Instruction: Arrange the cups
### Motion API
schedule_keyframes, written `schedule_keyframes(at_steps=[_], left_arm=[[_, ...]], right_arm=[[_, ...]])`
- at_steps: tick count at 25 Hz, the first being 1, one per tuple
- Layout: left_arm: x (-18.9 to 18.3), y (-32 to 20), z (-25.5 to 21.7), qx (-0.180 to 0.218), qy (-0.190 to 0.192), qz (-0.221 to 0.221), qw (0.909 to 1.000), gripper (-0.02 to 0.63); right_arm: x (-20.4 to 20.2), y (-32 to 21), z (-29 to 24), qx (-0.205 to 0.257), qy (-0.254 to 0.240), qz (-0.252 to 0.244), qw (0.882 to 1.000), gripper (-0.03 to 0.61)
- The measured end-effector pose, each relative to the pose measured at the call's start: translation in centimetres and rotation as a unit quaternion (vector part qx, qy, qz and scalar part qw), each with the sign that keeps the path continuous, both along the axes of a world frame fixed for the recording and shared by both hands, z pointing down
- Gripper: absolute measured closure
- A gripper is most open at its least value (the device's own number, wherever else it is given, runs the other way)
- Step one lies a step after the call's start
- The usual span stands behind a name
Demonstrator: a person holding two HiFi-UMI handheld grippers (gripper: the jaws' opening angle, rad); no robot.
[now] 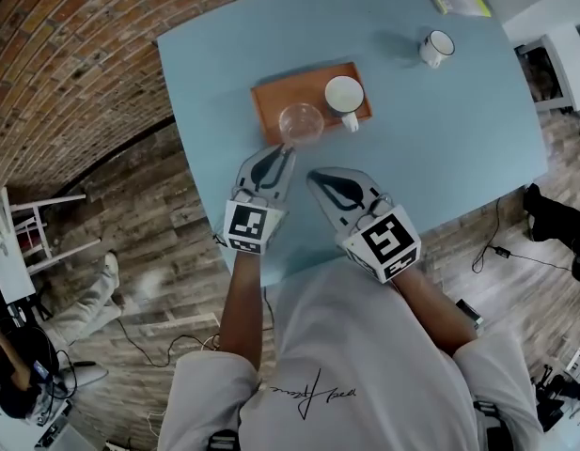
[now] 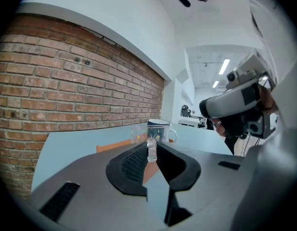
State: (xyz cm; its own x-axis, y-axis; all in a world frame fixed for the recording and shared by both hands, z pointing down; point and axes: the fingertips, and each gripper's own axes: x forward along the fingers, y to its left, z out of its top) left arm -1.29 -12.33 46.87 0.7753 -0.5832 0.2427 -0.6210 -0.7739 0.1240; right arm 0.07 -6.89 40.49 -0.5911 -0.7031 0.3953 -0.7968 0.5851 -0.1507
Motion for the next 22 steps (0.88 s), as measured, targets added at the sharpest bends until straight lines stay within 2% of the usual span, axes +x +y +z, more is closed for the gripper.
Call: schedule_keyframes(at_steps=[6,13,22], left_arm=[[1.2,1.5,-0.9,0.002,-0.003,-0.023,0.9997,0.56],[0.8,1.5,-1.2,-0.012,0.02,-0.087,0.9959,0.559],[0.7,1.7,-1.7,-0.003,0.023,-0.147,0.9888,0.56]], right_arm=[[1.0,0.9,-0.5,0.006,-0.014,-0.005,1.0,0.557],[2.0,1.1,-0.5,0.004,-0.016,-0.013,1.0,0.557],[3.0,1.1,-0.7,0.005,-0.015,-0.023,1.0,0.557]])
